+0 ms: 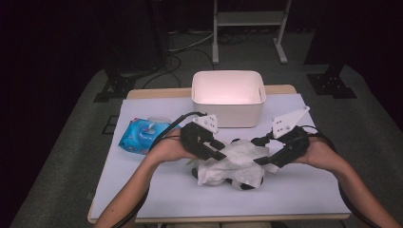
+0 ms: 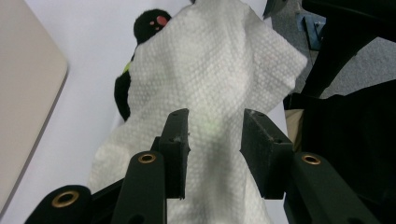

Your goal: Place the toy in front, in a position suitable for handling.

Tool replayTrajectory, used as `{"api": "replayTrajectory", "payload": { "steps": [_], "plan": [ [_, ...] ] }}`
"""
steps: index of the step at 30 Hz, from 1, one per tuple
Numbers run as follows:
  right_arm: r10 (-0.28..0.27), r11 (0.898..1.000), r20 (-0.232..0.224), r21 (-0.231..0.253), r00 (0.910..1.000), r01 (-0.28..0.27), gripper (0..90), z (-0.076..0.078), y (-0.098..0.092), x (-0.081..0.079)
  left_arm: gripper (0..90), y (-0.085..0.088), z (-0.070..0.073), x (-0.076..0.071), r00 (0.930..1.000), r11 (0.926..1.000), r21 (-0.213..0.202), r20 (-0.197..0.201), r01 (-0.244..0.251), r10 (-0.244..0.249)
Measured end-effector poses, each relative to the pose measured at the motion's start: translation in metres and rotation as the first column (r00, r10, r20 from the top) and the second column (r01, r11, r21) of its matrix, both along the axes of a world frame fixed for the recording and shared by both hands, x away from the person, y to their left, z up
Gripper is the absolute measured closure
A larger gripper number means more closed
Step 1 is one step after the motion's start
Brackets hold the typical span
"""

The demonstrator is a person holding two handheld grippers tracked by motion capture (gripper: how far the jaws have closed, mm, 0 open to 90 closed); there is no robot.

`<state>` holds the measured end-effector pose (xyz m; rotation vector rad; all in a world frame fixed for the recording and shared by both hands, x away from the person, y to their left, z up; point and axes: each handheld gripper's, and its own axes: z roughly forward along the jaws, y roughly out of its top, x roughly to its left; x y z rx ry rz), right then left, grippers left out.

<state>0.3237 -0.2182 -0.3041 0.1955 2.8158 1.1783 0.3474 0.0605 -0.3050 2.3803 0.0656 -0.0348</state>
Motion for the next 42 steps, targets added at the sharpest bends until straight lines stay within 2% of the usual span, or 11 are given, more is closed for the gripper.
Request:
{"api": "replayTrajectory", "payload": {
  "steps": [10,13,20,24,28,33,42],
  "plan": [
    [0.041,0.998,-0.006,-0.057,0.9991,-0.041,41.2,-0.011,0.037,0.012,61.8,0.016,-0.009,0.001,0.9994,0.9994,-0.007,-0.015,-0.033,0.033],
    [0.029,0.997,-0.012,-0.074,0.9995,-0.03,47.0,-0.016,0.043,0.016,61.8,0.019,-0.01,0.0,0.9992,0.9993,-0.007,-0.017,-0.035,0.035],
    [0.018,0.997,-0.019,-0.079,0.9997,-0.02,65.6,-0.033,0.053,0.019,60.3,0.026,-0.011,0.0,0.9984,0.9984,-0.012,-0.017,-0.055,0.055],
    [0.032,0.998,-0.033,-0.053,0.999,-0.033,78.5,-0.036,0.048,0.018,59.7,0.031,-0.011,0.001,0.9981,0.9981,-0.01,-0.012,-0.06,0.06],
    [0.027,0.998,-0.051,-0.06,0.9983,-0.03,83.1,-0.037,0.036,0.017,58.0,0.035,-0.009,0.002,0.9972,0.9971,-0.021,-0.011,-0.074,0.073],
    [0.013,0.998,-0.055,-0.065,0.9984,-0.016,86.2,-0.042,0.022,0.014,57.4,0.039,-0.009,0.003,0.9962,0.9957,-0.032,-0.012,-0.086,0.086],
    [-0.035,0.998,-0.081,-0.047,0.9961,0.031,87.2,-0.05,-0.012,0.009,55.4,0.042,-0.018,0.008,0.9938,0.9939,-0.009,-0.018,-0.11,0.11]
  ]
}}
